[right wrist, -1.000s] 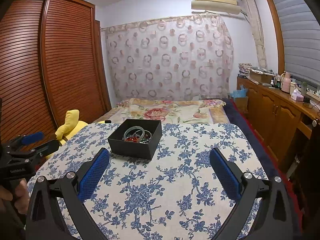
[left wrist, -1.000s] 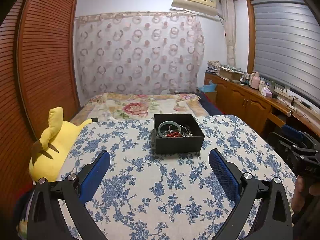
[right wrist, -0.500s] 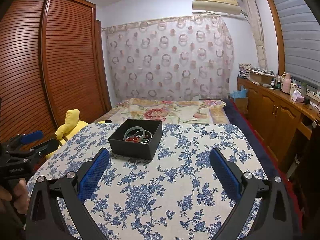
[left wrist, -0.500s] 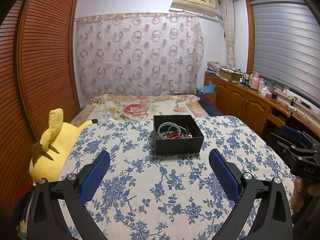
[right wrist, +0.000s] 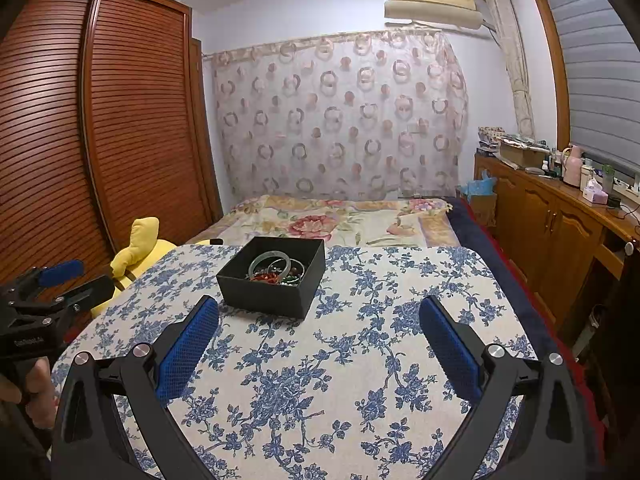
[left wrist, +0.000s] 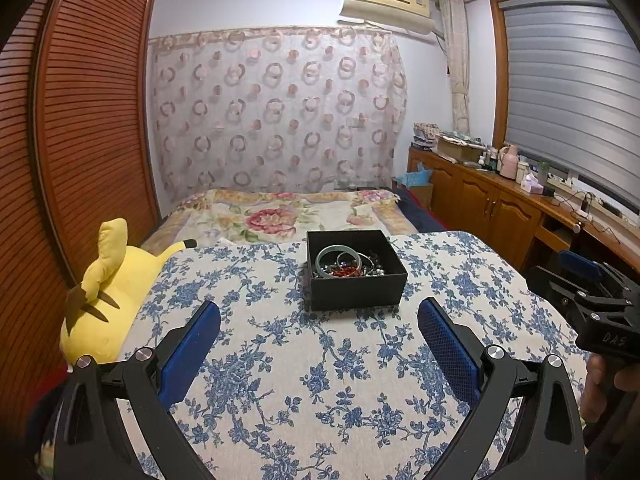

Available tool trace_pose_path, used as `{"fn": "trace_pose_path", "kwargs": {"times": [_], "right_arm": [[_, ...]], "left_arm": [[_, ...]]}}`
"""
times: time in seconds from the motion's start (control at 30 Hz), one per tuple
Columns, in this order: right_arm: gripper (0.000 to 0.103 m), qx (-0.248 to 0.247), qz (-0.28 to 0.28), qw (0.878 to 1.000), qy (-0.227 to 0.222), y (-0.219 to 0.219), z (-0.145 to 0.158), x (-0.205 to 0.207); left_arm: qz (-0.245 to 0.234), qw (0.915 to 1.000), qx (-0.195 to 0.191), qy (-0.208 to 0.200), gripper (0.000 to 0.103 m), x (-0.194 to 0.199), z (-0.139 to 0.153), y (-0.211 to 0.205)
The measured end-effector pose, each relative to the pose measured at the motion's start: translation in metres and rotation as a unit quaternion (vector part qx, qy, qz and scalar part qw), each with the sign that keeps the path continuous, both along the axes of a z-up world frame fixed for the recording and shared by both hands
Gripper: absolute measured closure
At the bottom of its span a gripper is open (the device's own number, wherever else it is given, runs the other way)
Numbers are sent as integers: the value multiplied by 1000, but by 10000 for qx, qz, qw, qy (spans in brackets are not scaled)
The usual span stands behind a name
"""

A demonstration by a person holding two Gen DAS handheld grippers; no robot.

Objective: Organize jewelry

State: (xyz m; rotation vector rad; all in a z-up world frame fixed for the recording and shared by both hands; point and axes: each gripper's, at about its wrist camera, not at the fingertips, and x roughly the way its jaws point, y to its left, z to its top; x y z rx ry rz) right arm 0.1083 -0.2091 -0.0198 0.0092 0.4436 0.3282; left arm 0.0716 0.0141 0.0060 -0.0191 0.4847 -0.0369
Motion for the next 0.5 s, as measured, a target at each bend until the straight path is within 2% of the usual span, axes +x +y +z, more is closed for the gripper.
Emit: {"fn": "trace_pose_path", "kwargs": {"times": [0.5], "right_arm": [[2, -3, 1, 10000, 2, 1, 0, 0]], "left_arm": [[-2, 10000, 7, -8, 8, 0, 0, 0]]}}
